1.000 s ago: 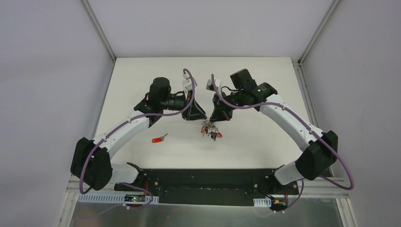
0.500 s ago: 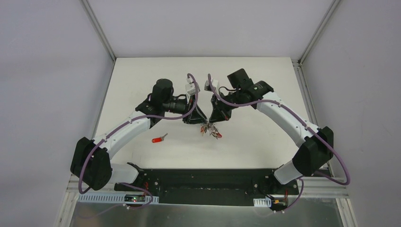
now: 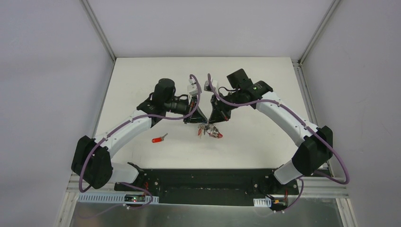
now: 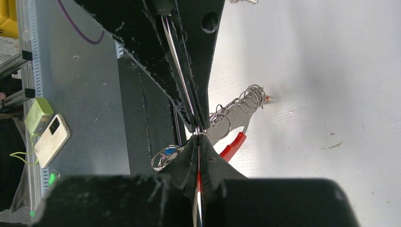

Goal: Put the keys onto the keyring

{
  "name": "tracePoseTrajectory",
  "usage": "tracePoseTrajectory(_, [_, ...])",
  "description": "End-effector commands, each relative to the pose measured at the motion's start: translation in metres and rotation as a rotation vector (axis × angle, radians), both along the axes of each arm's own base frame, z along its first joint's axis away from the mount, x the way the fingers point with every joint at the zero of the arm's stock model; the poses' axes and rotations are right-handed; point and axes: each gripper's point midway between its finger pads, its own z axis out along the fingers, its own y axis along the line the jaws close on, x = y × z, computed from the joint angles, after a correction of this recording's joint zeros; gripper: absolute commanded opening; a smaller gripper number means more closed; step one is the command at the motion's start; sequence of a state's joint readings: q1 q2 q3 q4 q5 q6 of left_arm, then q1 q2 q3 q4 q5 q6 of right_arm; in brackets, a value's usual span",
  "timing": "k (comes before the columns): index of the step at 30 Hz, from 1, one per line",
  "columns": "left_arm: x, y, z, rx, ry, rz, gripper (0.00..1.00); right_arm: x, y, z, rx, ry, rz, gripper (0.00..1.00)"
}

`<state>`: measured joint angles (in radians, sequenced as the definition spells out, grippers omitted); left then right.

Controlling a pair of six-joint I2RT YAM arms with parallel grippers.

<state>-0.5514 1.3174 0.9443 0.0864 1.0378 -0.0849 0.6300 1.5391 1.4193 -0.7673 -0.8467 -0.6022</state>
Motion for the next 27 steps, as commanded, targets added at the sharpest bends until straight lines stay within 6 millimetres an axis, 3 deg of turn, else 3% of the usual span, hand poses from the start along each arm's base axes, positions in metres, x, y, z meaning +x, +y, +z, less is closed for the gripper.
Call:
tracePoseTrajectory(1, [-0.002, -0.006, 0.019, -0.022, -0.055, -0.033, 0.0, 0.0, 0.01, 0.017, 0.072, -0.015, 0.021, 0.01])
tracePoseTrajectory(7, [0.007, -0.004, 0.033, -0.081, -0.013, 0.035, 0.0, 0.009, 0.005, 0.031, 0.161, 0.029, -0.034, 0.21])
tracePoseTrajectory(13, [0.026, -0.001, 0.046, -0.174, 0.036, 0.148, 0.0, 0.013, -0.004, 0.029, 0.187, 0.03, -0.094, 0.31])
tracePoseTrajectory(21, [0.038, -0.002, 0.043, -0.202, 0.077, 0.219, 0.0, 0.014, -0.003, 0.024, 0.185, 0.038, -0.11, 0.37])
tracePoseTrajectory(27, [0.035, -0.005, 0.048, -0.246, 0.095, 0.19, 0.0, 0.02, 0.001, 0.021, 0.189, 0.049, -0.123, 0.34])
